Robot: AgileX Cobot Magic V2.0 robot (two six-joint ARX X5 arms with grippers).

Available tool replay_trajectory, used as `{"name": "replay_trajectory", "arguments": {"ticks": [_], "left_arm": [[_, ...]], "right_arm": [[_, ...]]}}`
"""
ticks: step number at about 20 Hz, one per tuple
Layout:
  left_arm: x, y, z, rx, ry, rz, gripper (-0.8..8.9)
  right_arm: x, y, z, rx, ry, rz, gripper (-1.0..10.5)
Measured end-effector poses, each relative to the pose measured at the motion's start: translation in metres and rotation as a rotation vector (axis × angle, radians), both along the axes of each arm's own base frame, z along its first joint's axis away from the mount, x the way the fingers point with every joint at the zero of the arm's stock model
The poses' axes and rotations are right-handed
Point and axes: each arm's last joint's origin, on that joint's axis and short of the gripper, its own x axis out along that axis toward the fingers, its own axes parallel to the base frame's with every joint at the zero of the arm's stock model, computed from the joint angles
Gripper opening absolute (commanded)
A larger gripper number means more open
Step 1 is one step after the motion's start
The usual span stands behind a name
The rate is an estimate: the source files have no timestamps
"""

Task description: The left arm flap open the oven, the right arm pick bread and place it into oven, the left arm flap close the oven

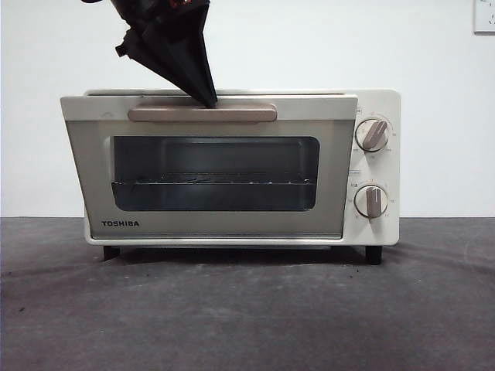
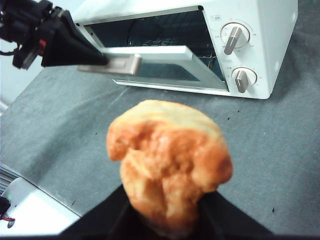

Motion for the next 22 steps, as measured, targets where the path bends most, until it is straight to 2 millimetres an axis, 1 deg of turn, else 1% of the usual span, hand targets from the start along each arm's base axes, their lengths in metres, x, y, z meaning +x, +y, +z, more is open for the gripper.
{"name": "replay_trajectory", "arguments": {"ticks": [5, 10, 13, 17, 22], "left_arm": [[-0.006, -0.007, -0.004, 0.021, 0.009, -0.020, 0.10], [-0.016, -0.013, -0.016, 0.044, 0.054, -0.044, 0.10], [-0.022, -0.017, -0.027, 0.058, 0.080, -0.057, 0.10], [-0.038, -0.019, -0.055, 0.091, 0.123, -0.055, 0.10], [-0.051, -0.019, -0.071, 0.065, 0.104, -0.017, 0.10]], "right_arm": [[0.000, 0.000, 0.000, 0.000, 0.000, 0.000, 1.0], [0.000, 0.000, 0.000, 0.000, 0.000, 0.000, 1.0], [0.000, 0.000, 0.000, 0.000, -0.001, 0.000, 1.0], [0.000, 0.000, 0.000, 0.000, -0.001, 0.000, 1.0], [0.000, 0.000, 0.000, -0.006, -0.005, 0.002, 1.0]]}}
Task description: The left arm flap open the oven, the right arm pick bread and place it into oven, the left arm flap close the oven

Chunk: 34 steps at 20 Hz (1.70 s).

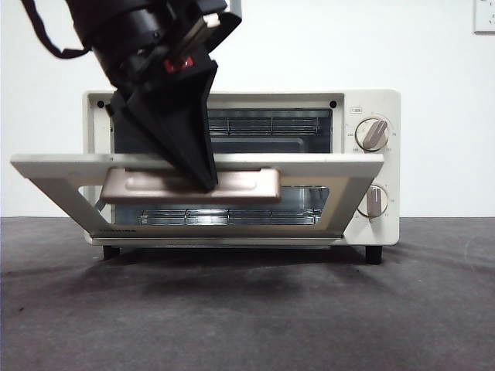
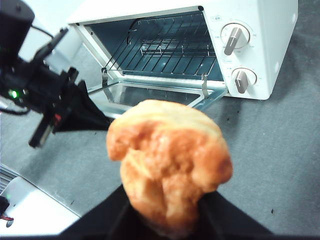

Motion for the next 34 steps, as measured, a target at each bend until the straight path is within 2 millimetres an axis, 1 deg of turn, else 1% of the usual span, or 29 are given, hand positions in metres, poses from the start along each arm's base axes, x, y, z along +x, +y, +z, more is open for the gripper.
{"name": "replay_trajectory", "arguments": {"ticks": [5, 8, 11, 13, 15, 17, 19, 21, 24, 27, 29, 34], "left_arm": [[-0.012, -0.001, -0.029, 0.014, 0.023, 0.036, 0.10], [-0.014, -0.003, -0.035, 0.022, -0.012, 0.070, 0.10], [-0.025, -0.010, -0.034, 0.021, -0.002, 0.040, 0.10], [-0.034, -0.007, -0.025, 0.008, 0.002, 0.040, 0.10], [-0.045, 0.002, -0.005, -0.041, -0.013, 0.055, 0.10], [-0.056, 0.014, 0.017, -0.116, -0.047, 0.071, 0.10], [-0.067, 0.029, 0.038, -0.192, -0.089, 0.086, 0.10], [-0.081, 0.049, 0.058, -0.247, -0.154, 0.123, 0.10], [-0.100, 0.079, 0.077, -0.288, -0.242, 0.206, 0.10], [-0.119, 0.108, 0.093, -0.367, -0.328, 0.277, 0.10], [-0.131, 0.127, 0.101, -0.414, -0.391, 0.325, 0.10], [-0.149, 0.153, 0.108, -0.491, -0.457, 0.371, 0.10]], "right_arm": [[0.000, 0.000, 0.000, -0.003, -0.003, 0.001, 1.0], [0.000, 0.000, 0.000, -0.004, -0.004, 0.000, 1.0], [0.000, 0.000, 0.000, -0.004, -0.004, -0.001, 1.0], [0.000, 0.000, 0.000, -0.002, -0.003, 0.002, 1.0], [0.000, 0.000, 0.000, 0.003, 0.001, 0.013, 1.0], [0.005, 0.003, 0.000, 0.023, 0.032, 0.062, 1.0], [0.014, 0.006, -0.002, 0.028, 0.080, 0.085, 1.0], [0.026, 0.010, -0.001, 0.051, 0.111, 0.128, 1.0], [0.046, 0.017, 0.002, 0.087, 0.107, 0.174, 1.0], [0.067, 0.032, 0.001, 0.089, 0.125, 0.214, 1.0], [0.084, 0.049, -0.002, 0.072, 0.140, 0.225, 1.0], [0.109, 0.088, -0.012, 0.059, 0.145, 0.236, 1.0]]}}
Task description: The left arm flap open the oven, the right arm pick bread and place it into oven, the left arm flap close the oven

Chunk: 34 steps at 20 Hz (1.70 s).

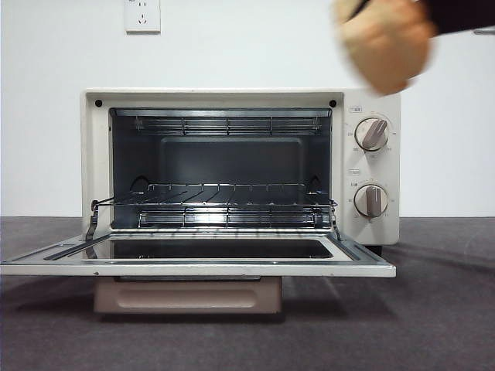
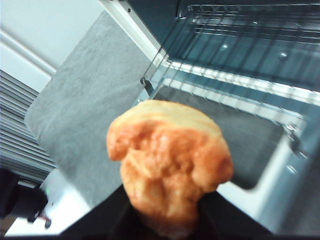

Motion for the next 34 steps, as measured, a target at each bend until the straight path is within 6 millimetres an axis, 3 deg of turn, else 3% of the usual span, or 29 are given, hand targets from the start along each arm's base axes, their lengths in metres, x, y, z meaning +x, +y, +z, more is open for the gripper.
{"name": "replay_trajectory", "arguments": {"ticks": [5, 12, 16, 21, 30, 34], "left_arm": [[-0.010, 0.013, -0.001, -0.021, -0.011, 0.003, 0.10], [-0.013, 0.017, -0.003, -0.025, 0.011, 0.010, 0.10], [-0.013, 0.017, -0.003, -0.024, 0.010, 0.010, 0.10], [-0.013, 0.017, -0.003, -0.022, 0.010, 0.009, 0.10], [-0.013, 0.017, -0.003, 0.002, -0.006, -0.001, 0.10], [-0.013, 0.017, -0.003, 0.004, -0.008, -0.002, 0.10]], "right_arm": [[0.026, 0.039, -0.015, 0.046, 0.005, -0.005, 1.0], [0.072, 0.073, -0.056, 0.064, 0.064, -0.172, 1.0], [0.095, 0.088, -0.062, 0.063, 0.052, -0.248, 1.0], [0.111, 0.094, -0.069, 0.046, 0.066, -0.376, 1.0], [0.114, 0.092, -0.069, 0.045, 0.046, -0.453, 1.1], [0.115, 0.091, -0.069, 0.040, 0.039, -0.471, 2.1]]}}
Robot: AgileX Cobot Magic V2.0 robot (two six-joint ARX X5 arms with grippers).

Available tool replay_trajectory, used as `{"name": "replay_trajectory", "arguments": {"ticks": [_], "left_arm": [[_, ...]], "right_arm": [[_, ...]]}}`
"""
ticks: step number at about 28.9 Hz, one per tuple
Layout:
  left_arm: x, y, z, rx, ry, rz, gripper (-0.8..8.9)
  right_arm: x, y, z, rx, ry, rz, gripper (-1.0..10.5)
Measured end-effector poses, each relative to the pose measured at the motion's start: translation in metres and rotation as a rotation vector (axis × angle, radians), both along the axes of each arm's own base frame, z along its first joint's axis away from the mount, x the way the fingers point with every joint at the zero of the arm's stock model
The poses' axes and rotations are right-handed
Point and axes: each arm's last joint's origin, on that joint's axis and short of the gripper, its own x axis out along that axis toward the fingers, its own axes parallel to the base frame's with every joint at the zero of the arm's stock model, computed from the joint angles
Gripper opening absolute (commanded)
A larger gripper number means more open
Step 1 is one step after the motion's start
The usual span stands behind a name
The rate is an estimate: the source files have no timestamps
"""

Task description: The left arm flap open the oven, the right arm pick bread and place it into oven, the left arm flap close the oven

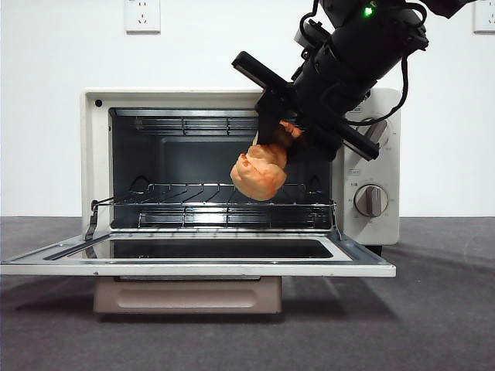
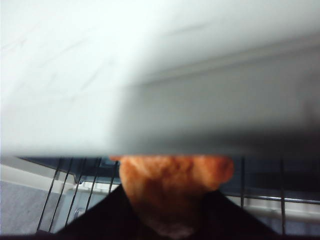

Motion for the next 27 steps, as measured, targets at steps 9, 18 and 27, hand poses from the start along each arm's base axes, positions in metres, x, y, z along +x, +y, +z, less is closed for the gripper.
{"name": "replay_trajectory", "arguments": {"ticks": [9, 18, 27], "left_arm": [[0.000, 0.000, 0.000, 0.004, -0.004, -0.002, 0.10], [0.000, 0.000, 0.000, 0.001, -0.001, -0.001, 0.10], [0.000, -0.001, 0.000, -0.014, 0.015, 0.008, 0.10]], "right_arm": [[0.000, 0.000, 0.000, -0.001, -0.002, -0.003, 4.3], [-0.001, 0.001, 0.001, 0.017, 0.011, 0.042, 4.3], [-0.029, -0.013, 0.037, 0.019, 0.019, 0.075, 4.3]]}}
